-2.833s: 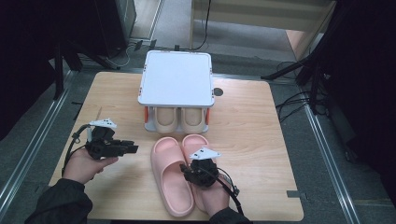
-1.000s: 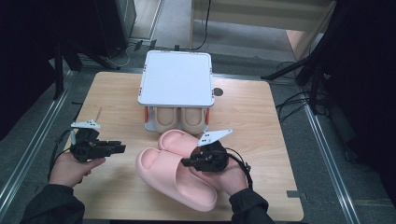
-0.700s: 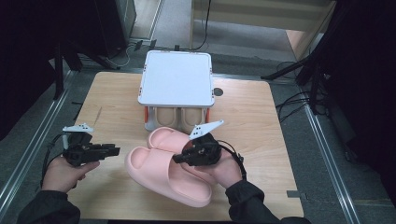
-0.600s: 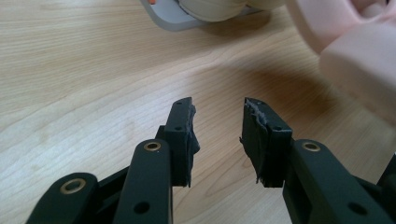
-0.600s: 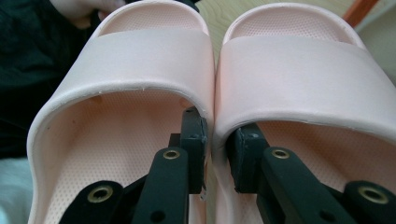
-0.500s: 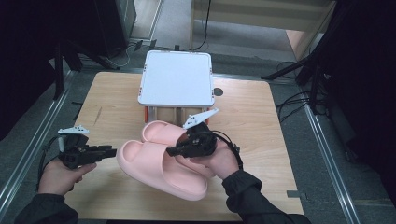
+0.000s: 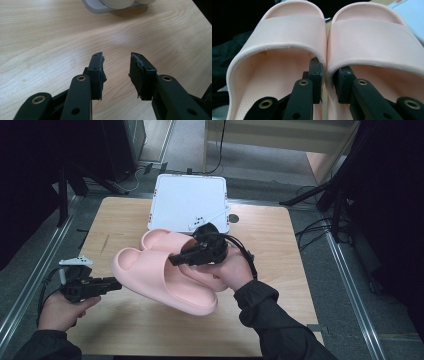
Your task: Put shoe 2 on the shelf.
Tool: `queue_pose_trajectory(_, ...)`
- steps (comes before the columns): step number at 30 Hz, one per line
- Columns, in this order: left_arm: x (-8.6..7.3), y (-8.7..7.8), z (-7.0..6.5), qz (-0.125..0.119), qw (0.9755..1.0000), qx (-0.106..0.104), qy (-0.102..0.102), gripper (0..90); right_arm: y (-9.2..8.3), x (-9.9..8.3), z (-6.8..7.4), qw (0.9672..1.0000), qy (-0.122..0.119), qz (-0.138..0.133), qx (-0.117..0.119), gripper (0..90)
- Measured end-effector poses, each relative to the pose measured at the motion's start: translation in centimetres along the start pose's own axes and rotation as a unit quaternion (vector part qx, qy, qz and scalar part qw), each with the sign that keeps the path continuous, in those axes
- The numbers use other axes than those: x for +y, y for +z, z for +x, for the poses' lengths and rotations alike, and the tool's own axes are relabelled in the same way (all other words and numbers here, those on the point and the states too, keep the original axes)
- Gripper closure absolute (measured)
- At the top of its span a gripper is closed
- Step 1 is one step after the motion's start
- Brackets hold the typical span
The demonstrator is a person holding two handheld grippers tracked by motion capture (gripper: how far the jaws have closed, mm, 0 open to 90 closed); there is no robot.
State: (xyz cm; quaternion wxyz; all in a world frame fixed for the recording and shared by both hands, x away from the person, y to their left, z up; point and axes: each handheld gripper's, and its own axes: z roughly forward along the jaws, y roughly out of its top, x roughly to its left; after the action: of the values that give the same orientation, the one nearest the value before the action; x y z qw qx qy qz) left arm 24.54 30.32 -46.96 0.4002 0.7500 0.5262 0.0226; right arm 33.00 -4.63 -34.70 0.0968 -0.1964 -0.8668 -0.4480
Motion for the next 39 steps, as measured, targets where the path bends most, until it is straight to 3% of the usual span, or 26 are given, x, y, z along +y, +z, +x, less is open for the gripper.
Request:
queue_pose_trajectory(6,0.0,0.0,0.0,-0.001,1.0,0.0,0.0,62.8,-0.9,2.0,-0.7,0.9996,0.003,-0.012,-0.025,78.7)
queue_pose_trajectory(7,0.0,0.0,0.0,0.0,1.0,0.0,0.001,62.9,-1.3,3.0,-1.3,0.999,0.008,-0.021,-0.04,78.7)
queue_pose_trajectory(17,0.2,0.2,0.0,0.0,1.0,-0.005,0.0,62.9,-1.3,5.9,-4.0,0.9948,0.033,-0.045,-0.085,78.6)
queue_pose_trajectory(20,0.3,0.3,0.0,-0.001,1.0,-0.005,0.001,62.9,-1.1,7.0,-5.2,0.9907,0.045,-0.049,-0.119,78.6)
queue_pose_trajectory(21,0.3,0.3,0.0,-0.001,1.0,-0.005,0.001,62.9,-1.1,7.0,-5.2,0.9907,0.045,-0.049,-0.119,78.6)
queue_pose_trajectory(22,0.3,0.4,-0.1,0.0,1.0,-0.006,0.0,63.0,-1.2,7.6,-5.8,0.9872,0.06,-0.061,-0.135,78.6)
queue_pose_trajectory(23,0.3,0.4,-0.1,0.0,1.0,-0.006,0.0,63.0,-1.2,7.6,-5.8,0.9872,0.06,-0.061,-0.135,78.6)
queue_pose_trajectory(24,0.4,0.5,-0.2,0.0,1.0,-0.007,0.003,63.1,-1.2,8.2,-6.2,0.9827,0.071,-0.075,-0.154,78.6)
queue_pose_trajectory(26,0.5,0.6,-0.3,0.002,0.9999,-0.008,0.007,63.2,-1.0,9.0,-6.7,0.9773,0.08,-0.078,-0.18,78.6)
queue_pose_trajectory(27,0.5,0.6,-0.3,0.002,0.9999,-0.008,0.007,63.2,-1.0,9.0,-6.7,0.9773,0.08,-0.078,-0.18,78.6)
queue_pose_trajectory(28,0.5,0.8,-0.4,0.003,0.9999,-0.012,0.009,63.2,-0.8,9.6,-7.2,0.9712,0.09,-0.078,-0.206,78.5)
queue_pose_trajectory(29,0.5,0.8,-0.4,0.003,0.9999,-0.012,0.009,63.2,-0.8,9.6,-7.2,0.9712,0.09,-0.078,-0.206,78.5)
queue_pose_trajectory(30,0.6,0.9,-0.4,0.005,0.9998,-0.014,0.012,63.2,-0.8,10.0,-7.5,0.9679,0.096,-0.079,-0.218,78.5)
queue_pose_trajectory(31,0.6,1.0,-0.4,0.007,0.9998,-0.016,0.012,63.2,-0.7,10.3,-7.8,0.9628,0.106,-0.084,-0.234,78.4)
queue_pose_trajectory(32,0.7,1.2,-0.3,0.009,0.9997,-0.02,0.013,63.2,-0.6,10.8,-8.2,0.9555,0.119,-0.09,-0.254,78.4)
queue_pose_trajectory(33,0.7,1.2,-0.3,0.009,0.9997,-0.02,0.013,63.2,-0.6,10.8,-8.2,0.9555,0.119,-0.09,-0.254,78.4)
queue_pose_trajectory(34,0.9,1.4,-0.3,0.011,0.9995,-0.026,0.015,63.2,-0.4,11.2,-8.7,0.9468,0.132,-0.094,-0.278,78.4)
queue_pose_trajectory(35,0.9,1.4,-0.3,0.011,0.9995,-0.026,0.015,63.2,-0.4,11.2,-8.7,0.9468,0.132,-0.094,-0.278,78.4)
queue_pose_trajectory(36,1.1,1.6,-0.3,0.012,0.9993,-0.03,0.019,63.2,-0.3,11.4,-8.9,0.942,0.138,-0.096,-0.291,78.4)
queue_pose_trajectory(37,1.2,1.7,-0.4,0.013,0.9992,-0.032,0.02,63.2,-0.1,11.7,-9.3,0.9325,0.151,-0.101,-0.312,78.4)
queue_pose_trajectory(39,1.4,1.9,-0.4,0.013,0.999,-0.035,0.023,63.2,0.1,11.9,-9.6,0.9238,0.168,-0.104,-0.328,78.3)
